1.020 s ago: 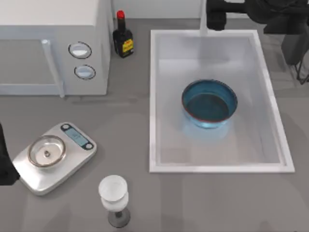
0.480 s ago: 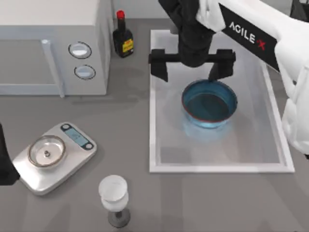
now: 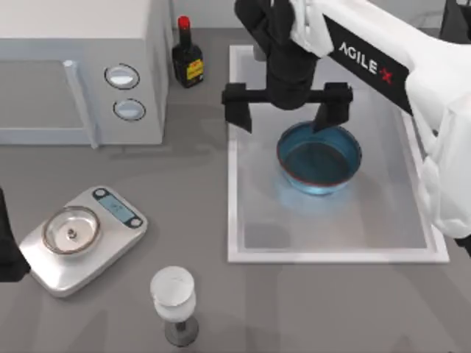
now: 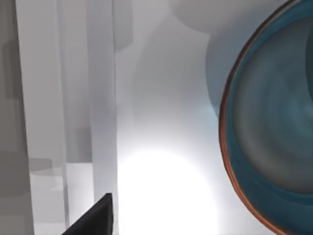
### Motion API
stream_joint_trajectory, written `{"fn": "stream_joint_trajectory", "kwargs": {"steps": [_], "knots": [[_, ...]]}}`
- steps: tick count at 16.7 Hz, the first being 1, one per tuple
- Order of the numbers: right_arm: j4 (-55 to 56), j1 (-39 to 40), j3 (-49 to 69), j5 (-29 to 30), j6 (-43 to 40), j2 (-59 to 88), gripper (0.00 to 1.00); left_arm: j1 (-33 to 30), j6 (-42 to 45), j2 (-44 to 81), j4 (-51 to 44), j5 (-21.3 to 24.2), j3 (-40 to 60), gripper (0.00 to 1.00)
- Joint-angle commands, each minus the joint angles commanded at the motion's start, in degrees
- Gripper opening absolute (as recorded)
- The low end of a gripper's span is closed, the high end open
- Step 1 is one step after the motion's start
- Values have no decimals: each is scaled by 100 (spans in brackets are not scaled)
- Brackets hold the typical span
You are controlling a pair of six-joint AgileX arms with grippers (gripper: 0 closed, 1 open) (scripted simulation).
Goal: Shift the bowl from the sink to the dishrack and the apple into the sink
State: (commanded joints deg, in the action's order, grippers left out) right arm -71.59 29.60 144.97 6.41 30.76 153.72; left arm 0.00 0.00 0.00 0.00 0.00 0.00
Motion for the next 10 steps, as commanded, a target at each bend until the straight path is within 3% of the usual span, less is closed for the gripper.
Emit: {"fn": "stream_joint_trajectory", "kwargs": {"steps": [10], "knots": [[1185, -78, -135, 2, -95, 1025, 100, 0, 0, 0, 0, 0, 0, 100]]}}
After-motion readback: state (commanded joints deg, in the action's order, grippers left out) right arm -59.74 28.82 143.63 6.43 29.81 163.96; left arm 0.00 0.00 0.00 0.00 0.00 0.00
